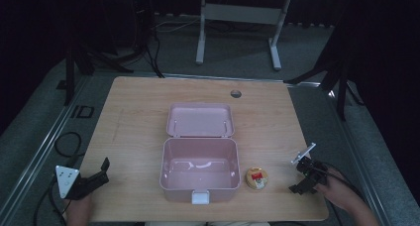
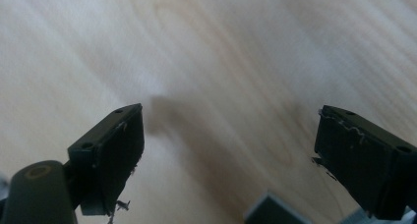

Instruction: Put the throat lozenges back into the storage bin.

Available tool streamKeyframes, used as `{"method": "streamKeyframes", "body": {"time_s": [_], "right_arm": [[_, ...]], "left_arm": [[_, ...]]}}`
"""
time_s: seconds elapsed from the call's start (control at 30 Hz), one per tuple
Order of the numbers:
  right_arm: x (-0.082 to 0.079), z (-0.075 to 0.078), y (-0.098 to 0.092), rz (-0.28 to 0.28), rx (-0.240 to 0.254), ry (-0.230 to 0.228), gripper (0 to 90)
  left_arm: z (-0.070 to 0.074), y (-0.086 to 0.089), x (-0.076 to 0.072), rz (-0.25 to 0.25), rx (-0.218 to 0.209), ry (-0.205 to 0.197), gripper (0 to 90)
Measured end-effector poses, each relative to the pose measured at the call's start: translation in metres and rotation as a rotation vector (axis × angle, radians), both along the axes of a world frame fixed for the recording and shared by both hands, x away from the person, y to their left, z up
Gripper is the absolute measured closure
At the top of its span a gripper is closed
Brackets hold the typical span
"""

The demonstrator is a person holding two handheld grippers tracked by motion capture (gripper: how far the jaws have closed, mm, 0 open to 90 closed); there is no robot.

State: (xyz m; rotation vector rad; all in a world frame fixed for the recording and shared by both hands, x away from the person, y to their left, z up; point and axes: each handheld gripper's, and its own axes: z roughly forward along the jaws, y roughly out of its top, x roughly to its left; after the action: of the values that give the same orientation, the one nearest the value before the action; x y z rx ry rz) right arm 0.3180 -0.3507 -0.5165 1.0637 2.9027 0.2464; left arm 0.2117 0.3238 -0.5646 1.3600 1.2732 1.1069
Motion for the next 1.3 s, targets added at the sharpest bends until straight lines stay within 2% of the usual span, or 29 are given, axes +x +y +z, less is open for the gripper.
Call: {"method": "streamKeyframes", "body": {"time_s": [0.1,0.13,0.17,0.27,0.3,0.43,0.5,0.57,0.7,0.87,0.97,1.03,1.3], "right_arm": [[0.001,0.001,0.002,0.025,-0.035,0.026,11.2],[0.001,0.003,0.005,0.059,-0.086,0.063,11.2],[0.000,0.004,0.007,0.066,-0.106,0.074,11.2],[-0.001,0.006,0.010,0.095,-0.124,0.095,11.2],[-0.002,0.007,0.012,0.128,-0.144,0.131,11.2],[-0.004,0.006,0.015,0.178,-0.167,0.192,12.8],[-0.004,0.006,0.016,0.187,-0.174,0.184,12.9],[-0.006,0.007,0.021,0.226,-0.197,0.151,12.7],[-0.005,0.010,0.028,0.231,-0.172,0.134,13.7],[-0.003,0.005,0.041,0.282,-0.188,0.140,14.3],[-0.002,0.005,0.049,0.302,-0.184,0.133,14.2],[0.000,0.004,0.056,0.312,-0.173,0.146,14.2],[0.004,0.000,0.082,0.367,-0.161,0.129,15.0]], "left_arm": [[0.000,0.000,0.000,0.000,0.000,0.000,0.4],[0.000,0.000,0.000,-0.002,-0.004,-0.001,0.4],[0.000,0.000,0.000,-0.003,-0.003,0.001,0.4],[0.000,0.000,0.000,-0.006,-0.004,0.002,0.4],[0.000,0.000,0.000,-0.007,-0.004,0.002,0.4],[0.000,0.000,0.000,-0.015,-0.005,0.002,0.4],[0.000,0.000,0.000,-0.015,-0.005,0.002,0.4],[0.000,-0.001,0.000,-0.021,-0.008,0.002,0.3],[0.000,-0.001,0.000,-0.027,-0.010,0.003,0.3],[0.000,-0.001,0.000,-0.031,-0.011,0.004,0.3],[0.000,-0.001,0.000,-0.036,-0.013,0.004,0.3],[0.000,-0.001,0.000,-0.039,-0.013,0.005,0.3],[0.000,0.000,0.000,-0.042,-0.014,0.005,0.4]]}}
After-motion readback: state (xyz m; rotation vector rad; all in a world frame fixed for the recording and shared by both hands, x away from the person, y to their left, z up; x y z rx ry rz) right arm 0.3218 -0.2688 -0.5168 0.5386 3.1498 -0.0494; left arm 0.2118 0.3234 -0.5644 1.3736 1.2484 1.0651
